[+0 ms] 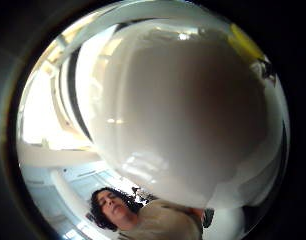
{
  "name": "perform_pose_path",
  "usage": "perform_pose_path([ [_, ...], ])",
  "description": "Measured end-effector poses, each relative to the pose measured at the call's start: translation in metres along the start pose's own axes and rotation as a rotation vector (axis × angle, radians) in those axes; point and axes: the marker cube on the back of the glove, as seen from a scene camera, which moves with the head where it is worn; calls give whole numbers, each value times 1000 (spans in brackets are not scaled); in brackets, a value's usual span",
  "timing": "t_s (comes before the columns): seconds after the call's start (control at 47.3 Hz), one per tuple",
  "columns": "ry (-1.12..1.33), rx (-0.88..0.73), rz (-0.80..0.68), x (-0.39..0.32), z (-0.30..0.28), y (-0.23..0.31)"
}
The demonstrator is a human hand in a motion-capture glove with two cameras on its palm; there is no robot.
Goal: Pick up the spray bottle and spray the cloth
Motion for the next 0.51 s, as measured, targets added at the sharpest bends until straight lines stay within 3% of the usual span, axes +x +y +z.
perform_pose_path([
  [0.063,-44,64,-11,25,15,-11],
  [0.169,-78,31,38,64,48,-5],
  [0.317,34,-199,13,107,65,32],
  [0.507,-74,-28,-11,84,80,18],
])
